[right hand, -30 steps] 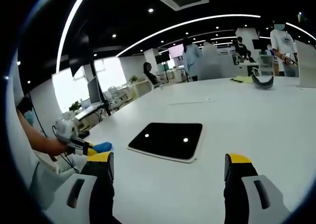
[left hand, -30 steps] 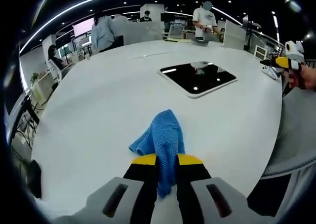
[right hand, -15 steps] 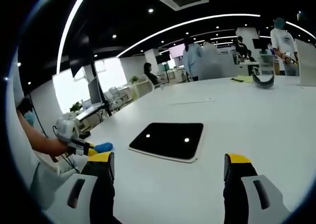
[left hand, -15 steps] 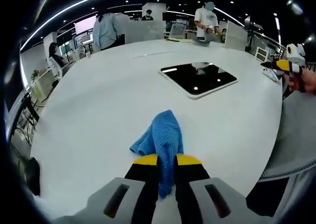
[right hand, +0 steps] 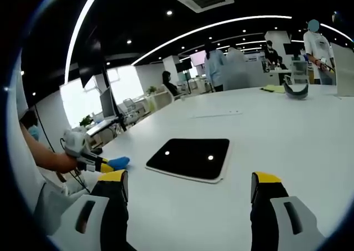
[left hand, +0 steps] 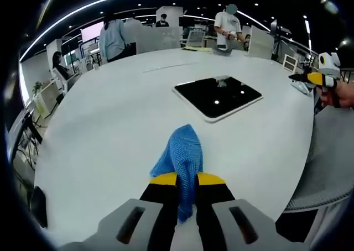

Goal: Wipe the mirror surface with the cleaning cloth until all visible marks leave the cleaned area.

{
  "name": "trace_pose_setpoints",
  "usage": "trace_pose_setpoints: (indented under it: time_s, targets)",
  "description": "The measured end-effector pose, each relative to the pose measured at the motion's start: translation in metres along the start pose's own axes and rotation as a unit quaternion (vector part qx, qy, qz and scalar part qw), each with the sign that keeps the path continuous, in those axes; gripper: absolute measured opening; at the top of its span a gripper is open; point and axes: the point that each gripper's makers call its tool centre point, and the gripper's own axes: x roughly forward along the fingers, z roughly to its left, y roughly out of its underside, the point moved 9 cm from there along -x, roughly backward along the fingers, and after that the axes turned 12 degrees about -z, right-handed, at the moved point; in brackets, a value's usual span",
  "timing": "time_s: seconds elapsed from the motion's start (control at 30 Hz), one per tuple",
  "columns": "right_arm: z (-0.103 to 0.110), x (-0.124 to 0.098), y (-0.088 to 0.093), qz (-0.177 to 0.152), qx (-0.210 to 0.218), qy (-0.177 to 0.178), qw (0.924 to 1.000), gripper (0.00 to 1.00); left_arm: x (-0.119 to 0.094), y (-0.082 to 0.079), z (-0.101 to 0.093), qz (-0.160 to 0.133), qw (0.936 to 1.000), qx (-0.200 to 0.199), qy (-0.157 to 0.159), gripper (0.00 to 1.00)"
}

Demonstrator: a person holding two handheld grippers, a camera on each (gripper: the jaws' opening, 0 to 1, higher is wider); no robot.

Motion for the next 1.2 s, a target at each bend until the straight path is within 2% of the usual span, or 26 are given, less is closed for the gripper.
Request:
trace_pose_setpoints:
  time_s: [0.33, 0.8, 1.2]
  targets:
    - [0.0, -0.001, 0.0, 0.003, -0.001, -0.001, 1.0, 0.95, 0.009, -0.023, 0.005, -0.022, 0.9998, 0.002, 0.002, 0.08]
    - [-0.005, -0.004, -0.001, 0.007, -0.003, 0.003, 1.0, 0.96, 0.039, -0.067, 0.011, -0.056, 0.9984, 0.01, 0.007, 0.08]
    - [-0.006, -0.005, 0.0, 0.008, -0.003, 0.008, 0.9999, 0.95, 0.059, -0.089, 0.018, -0.07, 0.9976, -0.001, 0.003, 0.08]
